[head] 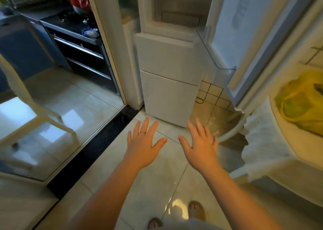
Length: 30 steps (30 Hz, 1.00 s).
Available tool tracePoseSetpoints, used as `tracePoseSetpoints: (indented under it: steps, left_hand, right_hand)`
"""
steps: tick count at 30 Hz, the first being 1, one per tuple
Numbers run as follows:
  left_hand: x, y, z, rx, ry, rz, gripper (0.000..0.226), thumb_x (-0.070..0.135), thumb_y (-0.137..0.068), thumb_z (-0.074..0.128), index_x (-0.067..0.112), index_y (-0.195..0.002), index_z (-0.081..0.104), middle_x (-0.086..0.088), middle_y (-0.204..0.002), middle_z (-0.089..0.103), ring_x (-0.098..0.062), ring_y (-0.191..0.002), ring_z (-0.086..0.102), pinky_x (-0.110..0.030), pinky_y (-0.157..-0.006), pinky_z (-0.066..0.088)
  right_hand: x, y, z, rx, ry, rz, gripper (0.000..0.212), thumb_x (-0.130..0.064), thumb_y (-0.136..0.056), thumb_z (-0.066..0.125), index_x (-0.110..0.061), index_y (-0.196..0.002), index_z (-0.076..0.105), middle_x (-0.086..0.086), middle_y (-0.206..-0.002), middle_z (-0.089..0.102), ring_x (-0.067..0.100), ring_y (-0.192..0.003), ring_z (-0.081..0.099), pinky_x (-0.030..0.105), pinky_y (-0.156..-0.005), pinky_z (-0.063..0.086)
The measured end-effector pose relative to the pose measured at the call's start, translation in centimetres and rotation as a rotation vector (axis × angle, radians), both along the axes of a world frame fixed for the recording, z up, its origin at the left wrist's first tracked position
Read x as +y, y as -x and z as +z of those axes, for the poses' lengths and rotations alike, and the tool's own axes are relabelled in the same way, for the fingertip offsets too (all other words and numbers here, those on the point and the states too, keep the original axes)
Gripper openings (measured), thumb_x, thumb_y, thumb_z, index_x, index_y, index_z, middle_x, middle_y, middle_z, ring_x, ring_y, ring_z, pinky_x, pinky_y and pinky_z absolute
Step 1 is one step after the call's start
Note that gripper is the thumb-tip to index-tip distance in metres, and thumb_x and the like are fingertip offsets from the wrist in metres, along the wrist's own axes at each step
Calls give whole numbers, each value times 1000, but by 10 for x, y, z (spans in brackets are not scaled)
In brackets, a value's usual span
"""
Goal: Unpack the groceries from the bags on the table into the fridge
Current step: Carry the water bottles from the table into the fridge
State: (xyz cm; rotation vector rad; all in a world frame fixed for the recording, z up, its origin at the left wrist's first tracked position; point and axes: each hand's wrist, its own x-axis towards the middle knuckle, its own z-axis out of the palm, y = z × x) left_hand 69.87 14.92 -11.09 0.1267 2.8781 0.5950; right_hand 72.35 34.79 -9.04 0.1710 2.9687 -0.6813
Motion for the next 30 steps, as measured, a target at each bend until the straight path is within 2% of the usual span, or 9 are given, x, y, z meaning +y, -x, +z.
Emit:
tracePoseSetpoints:
  steps: [6, 21, 30]
  left_hand:
    - [98, -41, 3, -3, -34, -110, 73, 72, -94, 27, 43, -158, 7, 9, -168, -9, -19, -154, -14, -53, -123, -3]
    - [436, -134, -11, -31, -116, -341, 70, 71, -95, 32, 44, -156, 12, 10, -168, 1, -17, -154, -7, -51, -123, 7]
    - [552, -125, -7, -43, -94, -445, 69, 70, -95, 34, 43, -156, 14, 8, -168, 4, -20, -154, 0, -52, -123, 12]
  right_hand:
    - [93, -56, -4, 29, 38, -96, 65, -63, -98, 32, -41, -156, 13, -12, -166, -5, 19, -153, -5, 54, -122, -2]
    - [422, -196, -7, 0, 32, -332, 63, -59, -100, 36, -40, -156, 15, -11, -166, 0, 21, -153, 2, 55, -121, 4]
    - [533, -204, -9, 11, 108, -408, 63, -58, -100, 38, -41, -156, 15, -14, -166, 2, 17, -153, 1, 53, -122, 5]
